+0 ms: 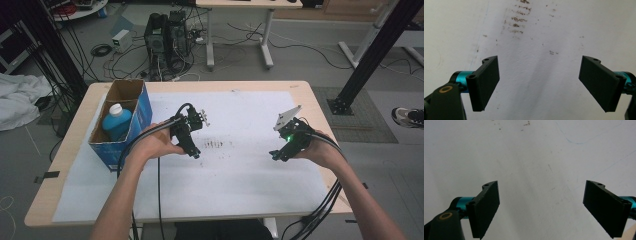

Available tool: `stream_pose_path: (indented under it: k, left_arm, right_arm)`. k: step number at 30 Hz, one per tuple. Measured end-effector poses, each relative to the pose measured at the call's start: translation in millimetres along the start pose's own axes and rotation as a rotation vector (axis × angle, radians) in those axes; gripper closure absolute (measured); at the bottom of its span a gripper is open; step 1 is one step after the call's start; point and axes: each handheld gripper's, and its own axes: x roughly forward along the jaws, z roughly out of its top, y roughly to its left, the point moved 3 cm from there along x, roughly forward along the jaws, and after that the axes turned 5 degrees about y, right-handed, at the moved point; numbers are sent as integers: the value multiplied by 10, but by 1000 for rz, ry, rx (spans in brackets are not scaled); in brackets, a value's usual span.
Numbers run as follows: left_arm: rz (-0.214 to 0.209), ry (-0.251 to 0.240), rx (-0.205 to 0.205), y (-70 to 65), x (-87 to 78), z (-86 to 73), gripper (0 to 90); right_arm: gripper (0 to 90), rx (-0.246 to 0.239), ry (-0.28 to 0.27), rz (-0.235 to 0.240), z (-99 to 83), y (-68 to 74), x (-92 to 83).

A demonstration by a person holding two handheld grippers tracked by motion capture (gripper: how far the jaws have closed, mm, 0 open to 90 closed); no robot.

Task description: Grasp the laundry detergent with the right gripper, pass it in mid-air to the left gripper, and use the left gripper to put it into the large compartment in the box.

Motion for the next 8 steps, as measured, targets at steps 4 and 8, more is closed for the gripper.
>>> stream_pose_path:
  k: [4, 8]
  left_arm:
    - [4, -13, -14, -2, 33, -14, 169]
    - [3, -24, -28, -9, 73, -28, 169]
  right_arm:
    - [131, 5, -5, -1, -9, 12, 0]
    - [131, 8, -11, -5, -20, 18, 21]
